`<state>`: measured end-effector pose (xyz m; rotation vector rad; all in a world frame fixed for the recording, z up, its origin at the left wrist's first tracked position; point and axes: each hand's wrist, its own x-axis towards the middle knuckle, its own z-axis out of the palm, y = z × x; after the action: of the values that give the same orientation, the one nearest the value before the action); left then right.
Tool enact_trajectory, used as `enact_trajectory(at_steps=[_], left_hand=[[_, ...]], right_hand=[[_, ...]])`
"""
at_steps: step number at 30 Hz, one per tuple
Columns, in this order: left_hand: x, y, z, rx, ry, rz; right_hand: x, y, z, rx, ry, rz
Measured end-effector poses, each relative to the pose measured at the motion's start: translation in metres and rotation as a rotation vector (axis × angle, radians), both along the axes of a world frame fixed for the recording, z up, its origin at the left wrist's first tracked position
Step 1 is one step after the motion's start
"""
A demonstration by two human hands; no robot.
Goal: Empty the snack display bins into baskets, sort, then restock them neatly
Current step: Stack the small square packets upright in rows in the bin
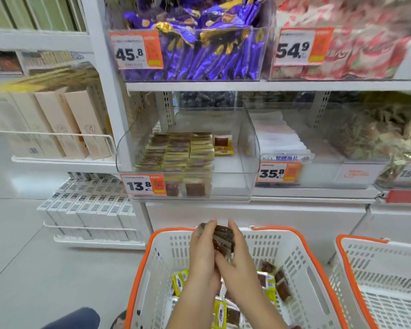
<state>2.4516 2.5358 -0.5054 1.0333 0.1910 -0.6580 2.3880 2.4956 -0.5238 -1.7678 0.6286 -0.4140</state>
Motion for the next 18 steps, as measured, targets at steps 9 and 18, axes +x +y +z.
enact_trajectory(at_steps=[9, 18], left_hand=[[0.046, -0.016, 0.066, 0.056, -0.240, -0.022], [0.063, -0.025, 0.104, 0.381, -0.602, 0.001]], right_hand=[[0.037, -0.036, 0.077, -0.311, 0.016, 0.126], [0.064, -0.045, 0.127, -0.711, 0.079, 0.040]])
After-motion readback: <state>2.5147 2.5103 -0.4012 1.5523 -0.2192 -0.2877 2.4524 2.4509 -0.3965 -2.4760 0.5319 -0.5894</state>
